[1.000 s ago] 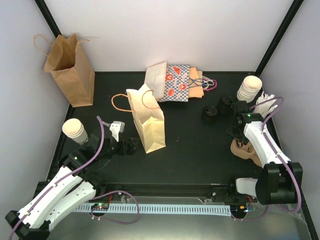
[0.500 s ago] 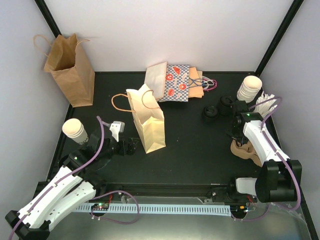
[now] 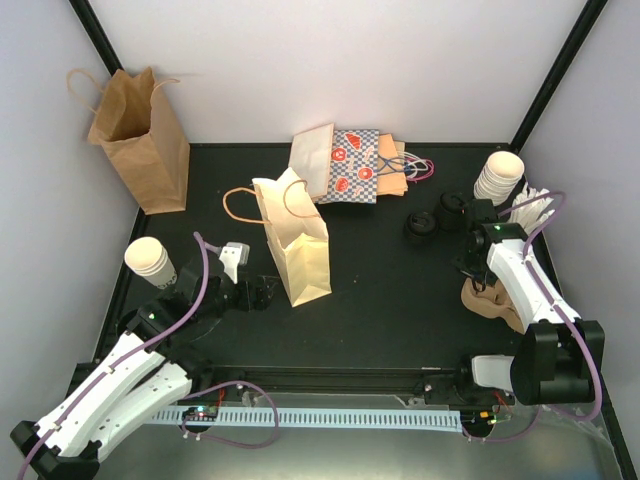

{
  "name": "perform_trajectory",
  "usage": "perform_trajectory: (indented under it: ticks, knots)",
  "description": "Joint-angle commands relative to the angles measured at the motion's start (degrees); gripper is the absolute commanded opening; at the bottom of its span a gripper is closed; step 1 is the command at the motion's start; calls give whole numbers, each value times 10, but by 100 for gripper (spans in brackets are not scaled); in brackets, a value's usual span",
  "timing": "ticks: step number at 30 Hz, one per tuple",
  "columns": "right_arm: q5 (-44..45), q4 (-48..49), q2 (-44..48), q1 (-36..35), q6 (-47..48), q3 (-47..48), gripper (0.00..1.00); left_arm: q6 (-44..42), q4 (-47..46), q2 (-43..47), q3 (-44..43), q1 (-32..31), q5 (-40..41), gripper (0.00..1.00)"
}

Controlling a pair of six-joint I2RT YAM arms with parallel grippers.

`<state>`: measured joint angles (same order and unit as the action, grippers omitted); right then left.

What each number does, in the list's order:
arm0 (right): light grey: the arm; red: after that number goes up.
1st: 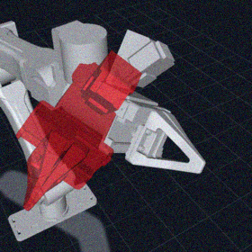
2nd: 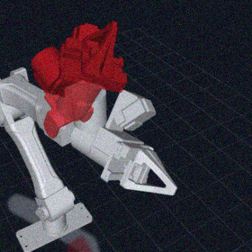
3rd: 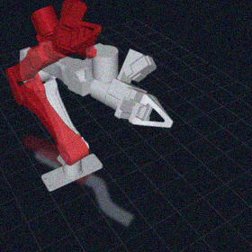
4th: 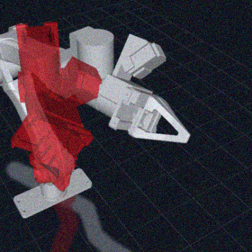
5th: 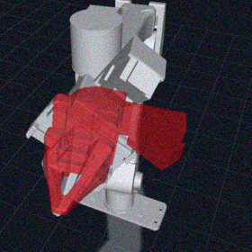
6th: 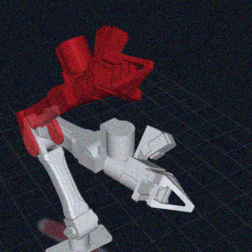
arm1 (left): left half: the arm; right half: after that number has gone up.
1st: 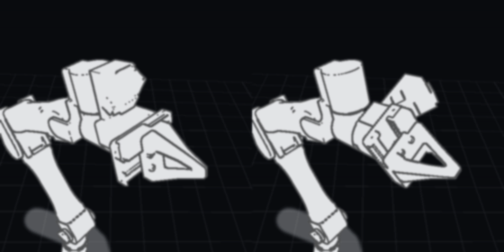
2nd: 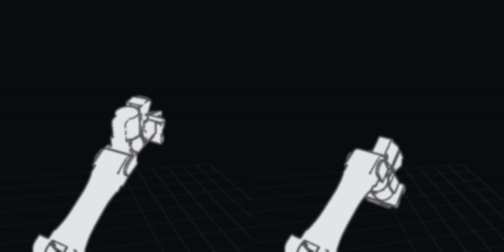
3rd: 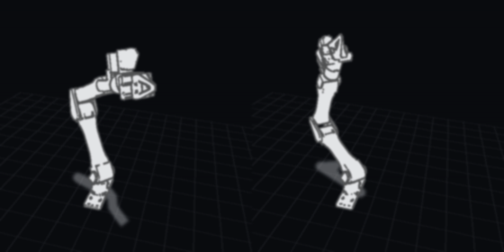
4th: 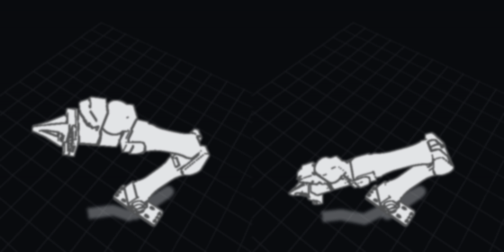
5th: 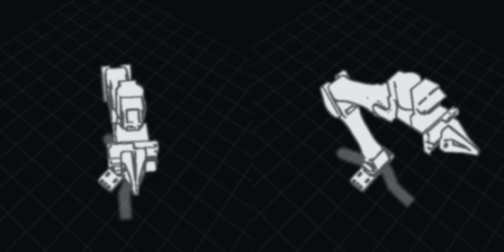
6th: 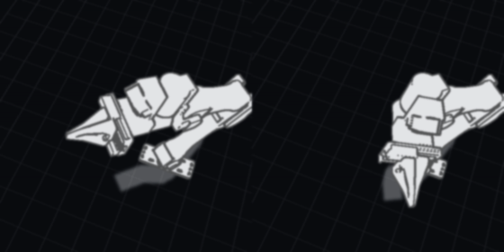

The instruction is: Pack the takeout coffee

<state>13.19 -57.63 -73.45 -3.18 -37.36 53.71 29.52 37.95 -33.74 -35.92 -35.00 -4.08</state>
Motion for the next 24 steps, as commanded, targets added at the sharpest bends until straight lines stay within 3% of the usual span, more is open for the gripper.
perform_trajectory:
  ticks: [1,19,24]
  knots:
    - [10,1,-10,3,1,6,30,-7,-4,4,-14,-2,-3,99]
    - [4,3,-21,2,0,-1,25,-8,-6,2,-13,-2,-7,99]
    - [32,-23,-20,2,-16,8,42,-9,-7,3,-13,-1,-6,99]
